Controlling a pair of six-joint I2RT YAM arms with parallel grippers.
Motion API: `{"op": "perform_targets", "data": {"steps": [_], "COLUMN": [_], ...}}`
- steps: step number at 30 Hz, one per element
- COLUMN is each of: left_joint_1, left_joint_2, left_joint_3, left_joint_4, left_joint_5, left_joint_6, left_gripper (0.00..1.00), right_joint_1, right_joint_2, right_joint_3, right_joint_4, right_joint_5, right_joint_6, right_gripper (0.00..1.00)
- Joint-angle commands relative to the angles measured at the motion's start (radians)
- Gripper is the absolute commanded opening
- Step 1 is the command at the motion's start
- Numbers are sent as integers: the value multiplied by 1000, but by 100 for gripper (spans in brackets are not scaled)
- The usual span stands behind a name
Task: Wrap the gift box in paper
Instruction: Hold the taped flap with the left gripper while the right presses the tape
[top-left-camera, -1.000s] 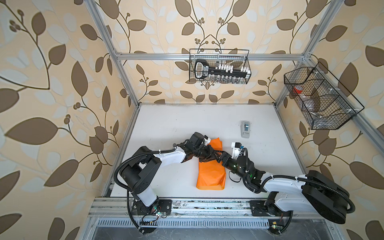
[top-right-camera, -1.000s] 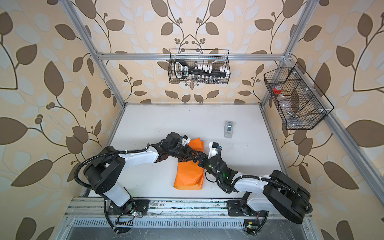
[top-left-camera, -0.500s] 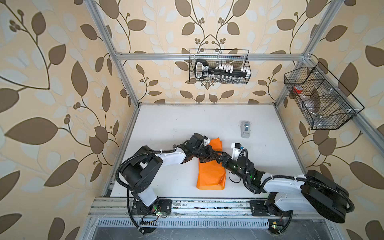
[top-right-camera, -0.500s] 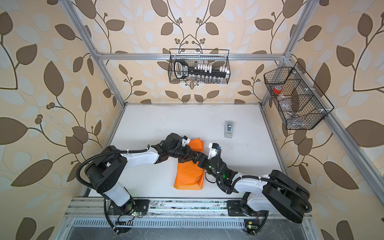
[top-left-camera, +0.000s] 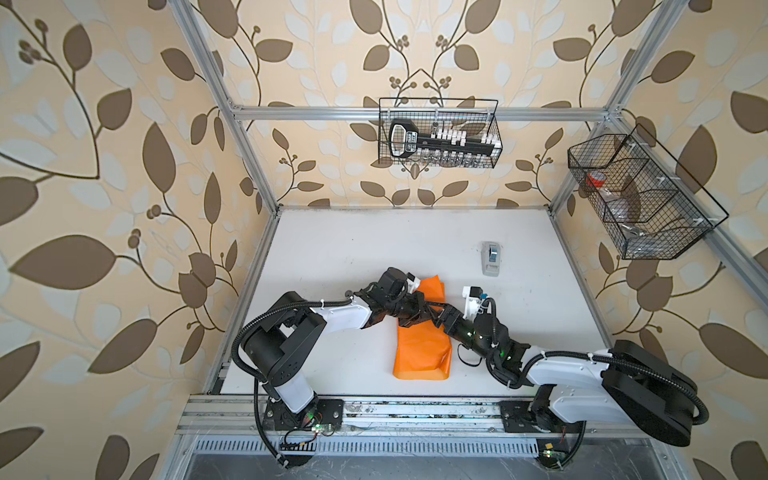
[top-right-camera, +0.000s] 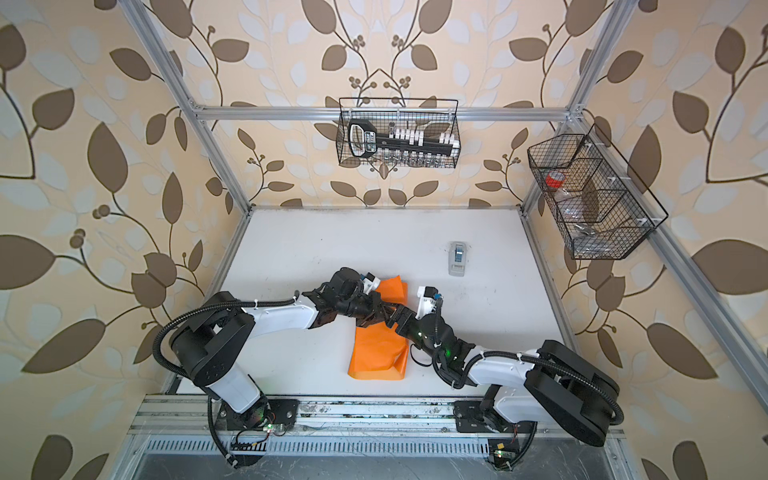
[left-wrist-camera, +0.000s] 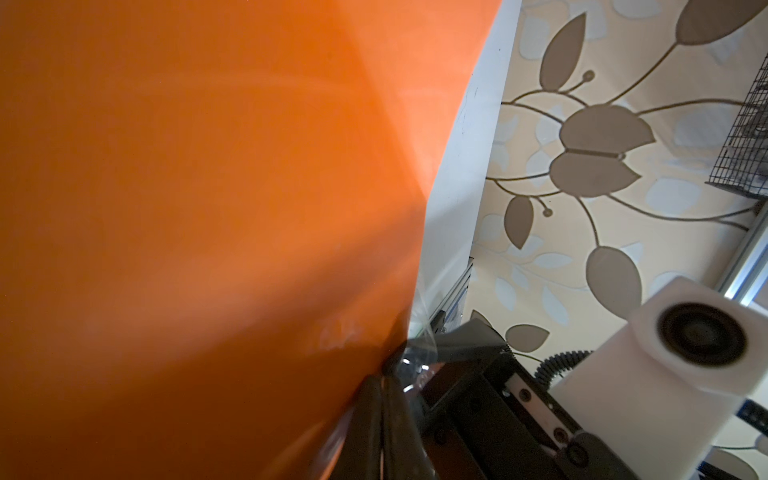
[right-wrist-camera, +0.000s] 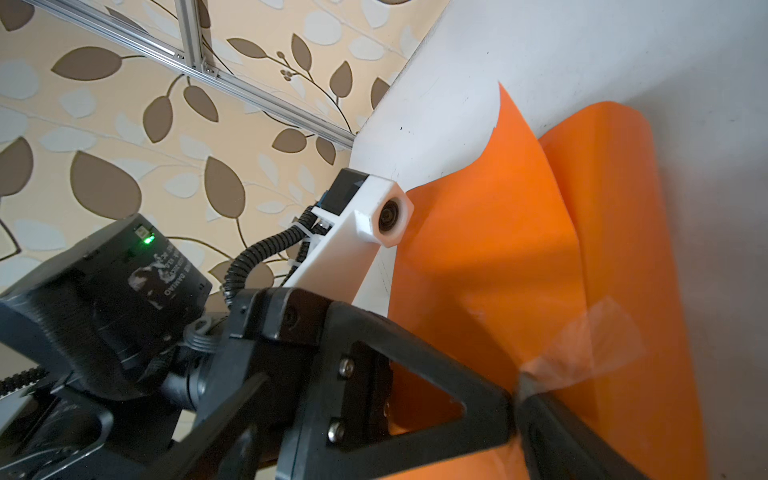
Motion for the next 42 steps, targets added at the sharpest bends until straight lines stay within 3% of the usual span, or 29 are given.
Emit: {"op": "perform_targets", "data": {"steps": [1,7,15,21,31,39,42], "left_joint_1": [0,1,0,0,1,1,3], "left_joint_2": [1,0,-8,-6,16,13,5], "left_joint_3": [-19,-21,-39,-38,-45,-55,-59], "left_joint_4": [-53,-60,-76,-78,-36,1,4], "left_joint_5": [-13,-15,-31,-33,-13,-12,-16], "left_joint_6": [8,10,16,16,-1,-21,-27], "left_gripper": [1,0,0,0,0,0,15], "right_joint_1": [4,4,-12,-63,-70,-34,-26], "right_joint_2": [0,-18,-136,-198,-261,-95,-55], "right_joint_3": [-21,-15,45,23,-35,-11,-2], "right_joint_4": [-42,-70,-296,-341,-198,-25,0], "right_joint_5": [12,23,68,45,-47,-87,-74], "right_joint_6": [-3,-38,-177,-204,-154,-100,-92], "right_gripper": [92,92,94,95,96,95,94]}}
